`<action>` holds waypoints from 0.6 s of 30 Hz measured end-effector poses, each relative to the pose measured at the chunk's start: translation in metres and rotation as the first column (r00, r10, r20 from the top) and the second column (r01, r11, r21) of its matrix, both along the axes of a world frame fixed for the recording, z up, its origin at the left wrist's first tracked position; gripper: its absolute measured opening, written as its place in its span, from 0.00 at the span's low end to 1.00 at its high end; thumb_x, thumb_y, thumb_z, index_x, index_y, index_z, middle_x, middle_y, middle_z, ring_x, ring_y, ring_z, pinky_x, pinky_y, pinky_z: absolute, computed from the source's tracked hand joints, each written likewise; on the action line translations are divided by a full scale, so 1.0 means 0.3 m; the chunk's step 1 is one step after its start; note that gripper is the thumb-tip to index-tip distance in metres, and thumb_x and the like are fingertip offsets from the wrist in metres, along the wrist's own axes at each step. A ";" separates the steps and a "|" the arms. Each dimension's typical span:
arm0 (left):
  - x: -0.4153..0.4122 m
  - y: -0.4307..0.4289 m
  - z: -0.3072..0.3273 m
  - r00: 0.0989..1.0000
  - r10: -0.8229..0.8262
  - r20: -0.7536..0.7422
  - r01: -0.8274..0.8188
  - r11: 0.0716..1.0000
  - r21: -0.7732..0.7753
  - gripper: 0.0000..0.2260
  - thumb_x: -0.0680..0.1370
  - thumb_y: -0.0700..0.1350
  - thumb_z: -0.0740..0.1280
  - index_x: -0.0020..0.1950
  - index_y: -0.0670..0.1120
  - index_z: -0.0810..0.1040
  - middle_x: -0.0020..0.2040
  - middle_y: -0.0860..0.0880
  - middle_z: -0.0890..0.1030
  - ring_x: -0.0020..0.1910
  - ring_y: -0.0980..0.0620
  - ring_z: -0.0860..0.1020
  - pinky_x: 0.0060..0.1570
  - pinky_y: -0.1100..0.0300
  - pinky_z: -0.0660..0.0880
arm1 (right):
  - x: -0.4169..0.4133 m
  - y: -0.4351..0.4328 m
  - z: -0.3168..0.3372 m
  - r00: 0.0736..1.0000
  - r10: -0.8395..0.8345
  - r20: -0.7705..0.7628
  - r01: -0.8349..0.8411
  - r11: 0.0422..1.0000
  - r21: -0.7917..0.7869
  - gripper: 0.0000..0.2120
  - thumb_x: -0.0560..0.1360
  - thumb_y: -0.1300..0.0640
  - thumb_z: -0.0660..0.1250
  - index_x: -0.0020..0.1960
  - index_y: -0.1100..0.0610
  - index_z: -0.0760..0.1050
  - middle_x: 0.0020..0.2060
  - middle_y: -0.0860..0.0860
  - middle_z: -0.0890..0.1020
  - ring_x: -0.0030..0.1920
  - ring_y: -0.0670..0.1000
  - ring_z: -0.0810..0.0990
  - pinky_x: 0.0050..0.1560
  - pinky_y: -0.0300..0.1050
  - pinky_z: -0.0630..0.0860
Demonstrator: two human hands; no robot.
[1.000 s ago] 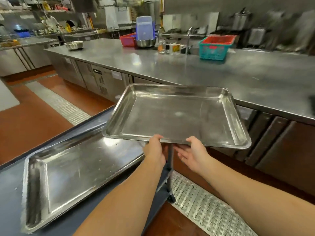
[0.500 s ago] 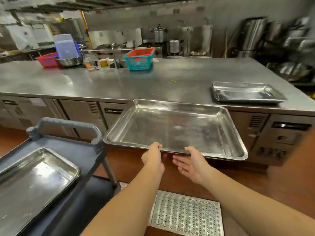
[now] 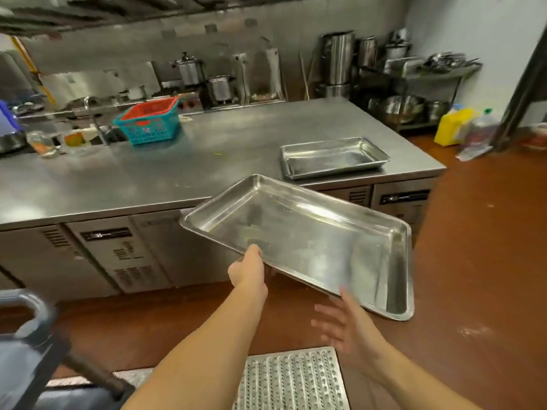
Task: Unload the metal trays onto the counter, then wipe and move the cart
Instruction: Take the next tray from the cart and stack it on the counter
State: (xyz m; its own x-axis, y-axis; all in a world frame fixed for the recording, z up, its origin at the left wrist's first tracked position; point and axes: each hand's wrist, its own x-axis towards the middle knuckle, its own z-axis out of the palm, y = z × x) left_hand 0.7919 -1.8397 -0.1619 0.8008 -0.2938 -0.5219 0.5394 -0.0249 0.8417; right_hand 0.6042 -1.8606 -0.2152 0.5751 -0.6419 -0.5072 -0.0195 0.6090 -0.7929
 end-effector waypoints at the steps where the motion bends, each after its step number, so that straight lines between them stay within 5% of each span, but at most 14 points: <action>1: 0.009 -0.036 -0.002 1.000 -0.006 -0.001 0.006 1.000 0.007 0.06 0.71 0.42 0.67 0.44 0.43 0.72 0.40 0.45 0.76 0.39 0.47 0.75 0.45 0.52 0.74 | -0.023 -0.031 -0.004 1.000 -0.019 0.016 0.019 1.000 0.016 0.36 0.66 0.33 0.60 0.68 0.53 0.67 0.57 0.53 0.81 0.50 0.54 0.84 0.49 0.49 0.76; 5: 0.091 -0.176 -0.026 0.998 -0.008 -0.062 0.008 1.000 -0.006 0.05 0.71 0.41 0.67 0.42 0.41 0.73 0.34 0.46 0.74 0.31 0.48 0.73 0.33 0.58 0.69 | -0.091 -0.167 -0.004 0.992 -0.105 0.073 0.102 0.993 0.052 0.39 0.64 0.30 0.62 0.66 0.53 0.71 0.59 0.55 0.81 0.58 0.54 0.80 0.64 0.54 0.68; 8: 0.193 -0.288 -0.056 0.996 -0.003 -0.093 0.003 1.000 -0.003 0.13 0.66 0.43 0.68 0.49 0.40 0.75 0.39 0.45 0.77 0.36 0.46 0.74 0.34 0.57 0.70 | -0.077 -0.290 0.026 0.984 -0.142 0.103 0.137 0.989 0.059 0.48 0.51 0.26 0.73 0.63 0.55 0.75 0.56 0.56 0.82 0.57 0.55 0.79 0.58 0.54 0.69; 13: 0.374 -0.446 -0.094 0.988 -0.098 -0.117 0.097 0.995 -0.013 0.12 0.66 0.42 0.68 0.48 0.40 0.75 0.42 0.44 0.77 0.37 0.45 0.76 0.31 0.58 0.72 | 0.058 -0.481 0.064 0.971 -0.231 -0.067 0.236 0.968 0.085 0.20 0.72 0.44 0.66 0.57 0.56 0.77 0.45 0.57 0.83 0.44 0.58 0.83 0.49 0.51 0.75; 16: 0.463 -0.539 -0.098 0.983 -0.152 -0.103 0.150 0.988 -0.025 0.09 0.67 0.42 0.68 0.45 0.41 0.75 0.39 0.44 0.77 0.32 0.48 0.75 0.30 0.60 0.73 | 0.144 -0.565 0.077 0.968 -0.220 -0.119 0.231 0.969 0.089 0.12 0.74 0.60 0.62 0.56 0.62 0.72 0.43 0.61 0.76 0.31 0.56 0.81 0.49 0.53 0.76; 18: 0.506 -0.611 -0.102 0.981 -0.176 -0.080 0.174 0.984 -0.034 0.11 0.67 0.45 0.69 0.46 0.42 0.75 0.41 0.45 0.78 0.38 0.46 0.78 0.40 0.56 0.78 | 0.187 -0.610 0.077 0.959 -0.256 -0.121 0.267 0.960 0.085 0.10 0.72 0.67 0.58 0.53 0.64 0.70 0.39 0.60 0.75 0.24 0.54 0.78 0.49 0.54 0.75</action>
State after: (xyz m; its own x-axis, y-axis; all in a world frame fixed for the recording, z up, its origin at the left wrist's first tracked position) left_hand 0.9436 -2.0229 -0.1924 0.6904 -0.4399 -0.5743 0.5963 -0.1033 0.7961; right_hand 0.6602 -2.0437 -0.1920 0.3328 -0.7055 -0.6257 0.0691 0.6800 -0.7300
